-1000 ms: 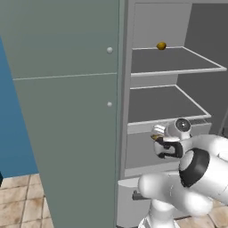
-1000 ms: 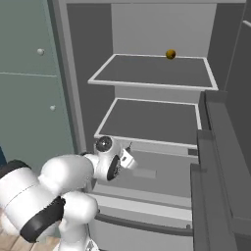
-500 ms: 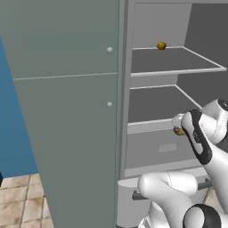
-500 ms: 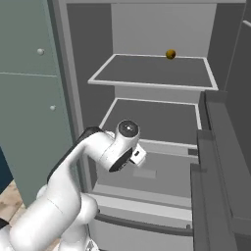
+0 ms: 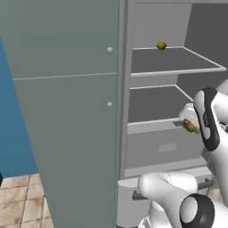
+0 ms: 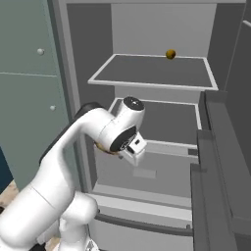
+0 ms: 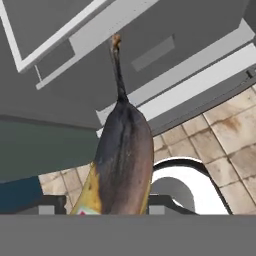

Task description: Pick up the banana and peach from the fridge and place one fruit on each plate on the dining counter.

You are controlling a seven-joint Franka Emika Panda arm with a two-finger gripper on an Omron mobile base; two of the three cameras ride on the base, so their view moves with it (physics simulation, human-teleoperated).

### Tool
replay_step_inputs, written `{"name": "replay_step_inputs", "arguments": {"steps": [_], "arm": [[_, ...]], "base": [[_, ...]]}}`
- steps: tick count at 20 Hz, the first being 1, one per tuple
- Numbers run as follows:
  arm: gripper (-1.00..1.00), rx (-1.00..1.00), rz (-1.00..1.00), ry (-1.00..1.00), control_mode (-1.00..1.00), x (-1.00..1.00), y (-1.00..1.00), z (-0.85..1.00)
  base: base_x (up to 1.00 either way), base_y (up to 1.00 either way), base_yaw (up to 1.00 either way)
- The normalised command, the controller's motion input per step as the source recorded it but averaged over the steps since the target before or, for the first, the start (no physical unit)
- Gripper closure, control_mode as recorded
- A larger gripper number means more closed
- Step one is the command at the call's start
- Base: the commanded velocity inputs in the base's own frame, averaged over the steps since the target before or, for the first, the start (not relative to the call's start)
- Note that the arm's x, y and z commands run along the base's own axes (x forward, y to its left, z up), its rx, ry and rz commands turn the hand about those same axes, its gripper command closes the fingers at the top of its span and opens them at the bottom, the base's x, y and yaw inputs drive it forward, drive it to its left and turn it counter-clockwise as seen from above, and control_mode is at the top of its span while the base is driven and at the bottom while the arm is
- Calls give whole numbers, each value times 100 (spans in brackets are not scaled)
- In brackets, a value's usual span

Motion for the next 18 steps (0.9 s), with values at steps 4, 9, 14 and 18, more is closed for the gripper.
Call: {"name": "replay_step_inputs", "arguments": {"steps": [4,9,14,18], "arm": [[100,-16,0,0,-100,-76,47,-55],[100,-21,0,0,-100,-56,66,-62],[100,-19,3,1,-100,5,48,-14],[100,-10,7,0,-100,11,28,-1]], "base": [[0,0,0],[0,0,0],[0,0,0],[0,0,0]]}}
